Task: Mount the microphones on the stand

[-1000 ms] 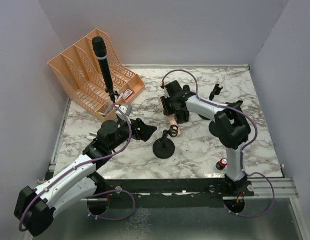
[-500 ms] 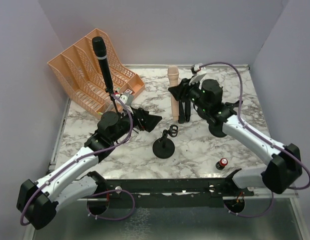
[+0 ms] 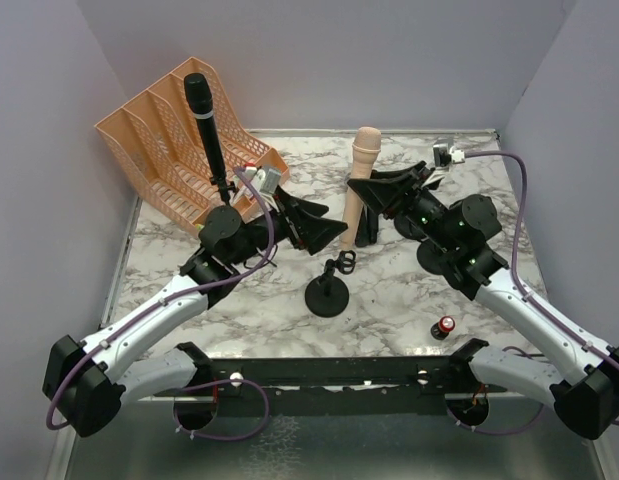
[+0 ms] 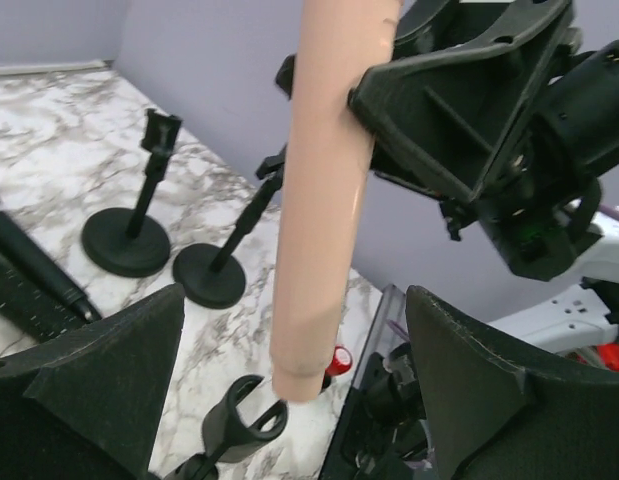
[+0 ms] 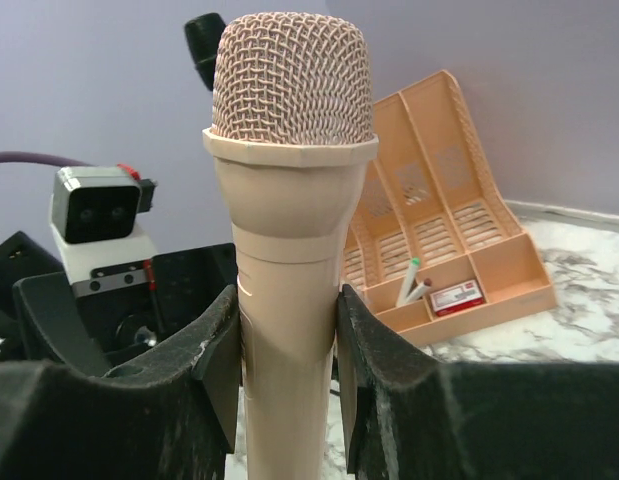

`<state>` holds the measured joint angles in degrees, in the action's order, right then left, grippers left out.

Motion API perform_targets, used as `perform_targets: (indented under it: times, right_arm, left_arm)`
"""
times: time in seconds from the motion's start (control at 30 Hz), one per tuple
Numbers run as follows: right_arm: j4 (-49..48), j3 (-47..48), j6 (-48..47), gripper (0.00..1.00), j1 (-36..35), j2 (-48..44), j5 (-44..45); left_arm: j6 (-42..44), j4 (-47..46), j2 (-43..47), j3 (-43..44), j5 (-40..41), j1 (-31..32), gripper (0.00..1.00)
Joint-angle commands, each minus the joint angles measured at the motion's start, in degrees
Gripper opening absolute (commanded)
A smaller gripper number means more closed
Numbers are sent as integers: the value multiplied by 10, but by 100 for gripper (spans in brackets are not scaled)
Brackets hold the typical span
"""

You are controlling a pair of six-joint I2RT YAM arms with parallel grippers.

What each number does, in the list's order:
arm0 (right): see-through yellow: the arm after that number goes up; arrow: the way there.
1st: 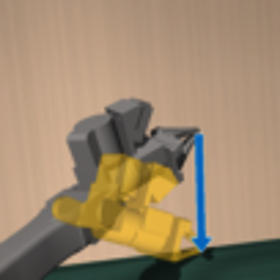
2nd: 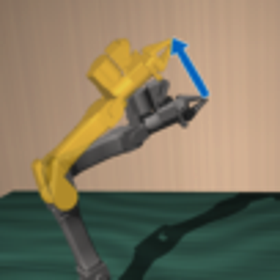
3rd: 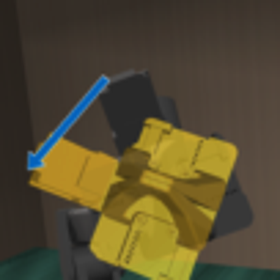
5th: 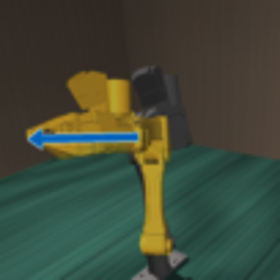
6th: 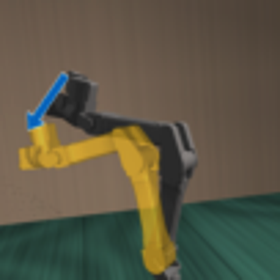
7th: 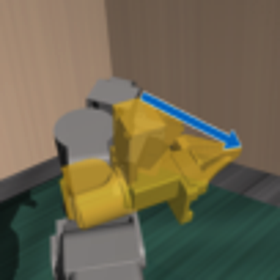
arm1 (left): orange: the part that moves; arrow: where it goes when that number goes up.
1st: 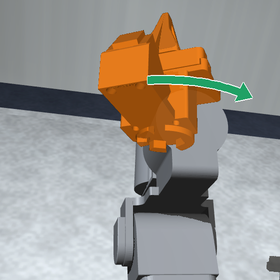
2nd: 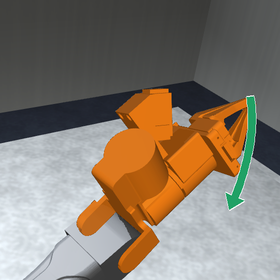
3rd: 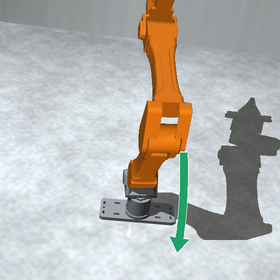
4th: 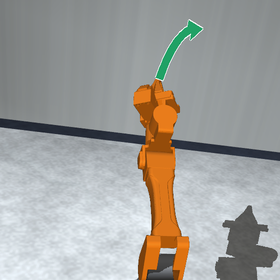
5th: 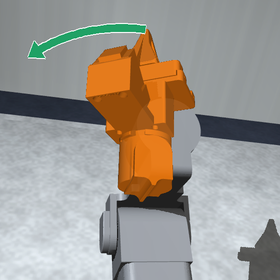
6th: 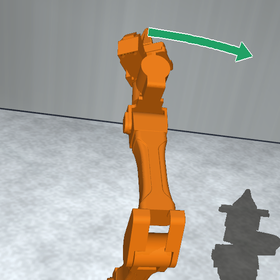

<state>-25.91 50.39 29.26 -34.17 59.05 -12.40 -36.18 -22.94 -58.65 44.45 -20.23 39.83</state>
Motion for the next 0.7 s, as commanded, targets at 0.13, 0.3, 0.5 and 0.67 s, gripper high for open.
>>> perform_targets:
  times: [0.13, 0.3, 0.5, 0.67]
  right_arm:
    - [-107, -31, 105, 26, -4, -10, -73]
    - [-119, -43, 128, 29, -4, -26, -92]
    - [-111, -58, 135, 37, -4, -48, -112]
    - [-81, -52, 147, 60, -4, -51, -109]
  left_arm:
    - [-6, -80, -61, 52, -120, 31, 84]
    - [15, -81, -67, 58, -128, 33, 51]
    - [50, -81, -57, 54, -146, 34, 3]
    - [73, -81, -57, 53, -164, 34, 0]
